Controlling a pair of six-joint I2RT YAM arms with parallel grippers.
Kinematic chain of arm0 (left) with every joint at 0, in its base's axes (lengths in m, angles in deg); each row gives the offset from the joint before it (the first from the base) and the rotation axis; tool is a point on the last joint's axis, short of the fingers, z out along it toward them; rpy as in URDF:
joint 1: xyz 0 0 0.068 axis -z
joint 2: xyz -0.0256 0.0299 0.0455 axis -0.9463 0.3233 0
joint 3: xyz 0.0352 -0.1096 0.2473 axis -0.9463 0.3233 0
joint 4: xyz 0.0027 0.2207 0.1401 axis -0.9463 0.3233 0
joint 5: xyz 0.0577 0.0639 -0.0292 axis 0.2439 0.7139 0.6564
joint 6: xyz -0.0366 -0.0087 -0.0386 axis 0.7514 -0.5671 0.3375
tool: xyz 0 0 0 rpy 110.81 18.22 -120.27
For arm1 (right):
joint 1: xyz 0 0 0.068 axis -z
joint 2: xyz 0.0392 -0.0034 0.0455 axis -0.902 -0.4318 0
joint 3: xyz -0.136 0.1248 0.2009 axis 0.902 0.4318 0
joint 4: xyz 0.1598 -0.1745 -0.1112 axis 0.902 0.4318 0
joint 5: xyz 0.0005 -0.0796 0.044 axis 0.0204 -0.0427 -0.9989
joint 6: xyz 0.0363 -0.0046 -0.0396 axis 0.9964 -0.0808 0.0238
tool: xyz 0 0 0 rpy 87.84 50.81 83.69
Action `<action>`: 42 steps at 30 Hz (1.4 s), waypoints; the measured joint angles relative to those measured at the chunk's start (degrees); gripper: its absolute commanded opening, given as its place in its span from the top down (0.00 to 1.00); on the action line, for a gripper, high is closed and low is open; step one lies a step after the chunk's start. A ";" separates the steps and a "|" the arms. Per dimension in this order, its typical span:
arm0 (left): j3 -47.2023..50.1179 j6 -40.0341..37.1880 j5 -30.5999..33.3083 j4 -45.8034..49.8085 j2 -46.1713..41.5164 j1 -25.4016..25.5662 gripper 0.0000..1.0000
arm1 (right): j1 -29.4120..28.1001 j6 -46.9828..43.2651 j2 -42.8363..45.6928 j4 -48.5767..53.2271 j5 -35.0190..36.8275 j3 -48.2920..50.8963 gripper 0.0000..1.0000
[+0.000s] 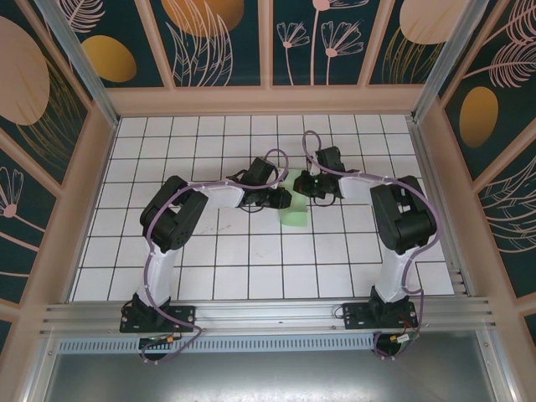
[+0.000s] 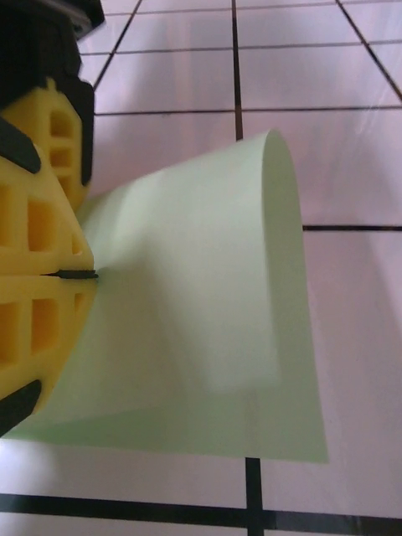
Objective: Fold a paper plane with a square sheet of paper (fold left side to right side)
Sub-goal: Hold the square sheet of paper at the center of the table, then first fold the square sheet of paper in half at the center of the table.
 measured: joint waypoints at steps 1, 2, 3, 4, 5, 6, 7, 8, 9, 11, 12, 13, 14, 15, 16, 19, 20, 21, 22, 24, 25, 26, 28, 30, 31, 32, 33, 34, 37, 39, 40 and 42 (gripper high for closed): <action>0.00 0.00 0.09 0.00 0.00 0.00 0.75 | 0.00 -0.02 -1.09 0.02 -0.02 -0.35 1.00; 0.00 0.00 0.17 0.00 0.00 0.00 0.75 | 0.00 0.00 -1.84 0.04 -0.02 -0.55 1.00; 0.00 0.00 0.20 0.00 0.00 0.00 0.75 | 0.00 0.00 -2.51 0.04 0.02 -0.61 1.00; 0.00 0.00 0.22 0.00 0.00 0.02 0.75 | 0.00 0.00 -3.06 0.11 0.04 -0.63 1.00; 0.04 -0.02 0.35 0.00 0.00 0.07 0.75 | 0.07 0.02 -3.39 0.04 -0.11 -0.68 1.00; 0.07 -0.04 0.39 -0.02 0.00 0.11 0.76 | 0.11 0.02 -3.39 0.11 -0.13 -0.87 1.00; 0.11 -0.13 0.44 -0.04 0.00 0.15 0.76 | 0.11 0.02 -3.43 0.20 -0.07 -0.94 1.00; 0.17 -0.33 0.44 -0.07 -0.02 0.17 0.76 | 0.11 0.02 -3.52 0.26 0.02 -1.01 1.00; 0.26 -0.59 0.61 -0.13 -0.09 0.20 0.76 | 0.11 0.04 -3.52 0.42 0.07 -1.07 1.00; 0.85 -1.18 0.83 -0.79 -0.35 0.33 0.76 | 0.11 0.07 -3.56 0.50 0.04 -1.07 1.00; 1.31 -1.64 1.03 -1.29 -0.55 0.44 0.76 | 0.11 0.07 -3.56 0.50 0.04 -1.07 1.00; 1.68 -2.01 1.16 -1.66 -0.68 0.50 0.77 | 0.11 0.07 -3.56 0.50 0.04 -1.07 1.00; 2.21 -2.49 1.27 -2.23 -0.92 0.61 0.77 | 0.11 0.09 -3.61 0.50 0.00 -1.07 1.00; 2.93 -2.99 1.31 -2.82 -1.29 0.74 0.77 | 0.11 0.11 -3.63 0.50 -0.13 -1.07 1.00; 3.54 -3.39 1.36 -3.13 -1.62 0.87 0.77 | 0.11 0.20 -3.65 0.52 -0.24 -1.07 1.00; 5.90 -4.44 1.51 -4.37 -2.95 1.51 0.77 | 0.09 0.26 -3.78 0.52 -0.90 -1.07 1.00; 6.84 -4.74 1.62 -4.76 -3.54 1.79 0.77 | 0.09 0.26 -3.80 0.52 -1.07 -1.07 1.00; 7.91 -5.01 1.79 -5.16 -4.24 2.12 0.77 | 0.07 0.26 -3.82 0.55 -1.20 -1.07 1.00; 8.74 -5.16 1.88 -5.29 -4.79 2.34 0.77 | 0.07 0.26 -3.82 0.55 -1.25 -1.07 1.00; 10.86 -5.33 1.95 -5.86 -6.19 2.93 0.77 | 0.04 0.26 -3.82 0.61 -1.27 -1.07 1.00; 11.61 -5.40 1.92 -6.03 -6.64 3.15 0.77 | 0.04 0.26 -3.82 0.66 -1.27 -1.07 1.00; 12.41 -5.42 1.97 -6.29 -7.21 3.39 0.77 | 0.04 0.26 -3.82 0.68 -1.27 -1.07 1.00; 13.70 -5.42 1.99 -6.75 -8.02 3.78 0.77 | 0.04 0.26 -3.82 0.72 -1.29 -1.07 1.00; 15.43 -5.31 1.84 -7.91 -8.94 4.11 0.76 | 0.04 0.26 -3.82 0.74 -1.31 -1.07 1.00; 16.39 -5.18 1.55 -8.46 -9.44 4.17 0.76 | 0.04 0.26 -3.82 0.74 -1.31 -1.07 1.00; 17.40 -5.03 1.14 -9.03 -10.03 4.26 0.76 | 0.04 0.26 -3.82 0.74 -1.31 -1.07 1.00; 18.40 -4.87 0.59 -9.29 -10.71 4.28 0.76 | 0.04 0.26 -3.82 0.74 -1.31 -1.07 1.00; 19.12 -4.74 0.11 -9.38 -11.23 4.35 0.75 | 0.04 0.26 -3.82 0.74 -1.31 -1.07 1.00; 20.76 -4.33 -1.95 -8.92 -12.63 4.57 0.74 | 0.04 0.26 -3.82 0.74 -1.31 -1.07 1.00; 21.03 -3.89 -3.58 -8.28 -13.14 4.81 0.73 | 0.04 0.26 -3.82 0.74 -1.31 -1.07 1.00; 21.05 -3.76 -4.13 -8.09 -13.33 4.83 0.73 | 0.04 0.26 -3.82 0.74 -1.31 -1.07 1.00; 21.07 -3.26 -5.20 -7.85 -14.10 4.83 0.74 | 0.04 0.26 -3.82 0.74 -1.31 -1.07 1.00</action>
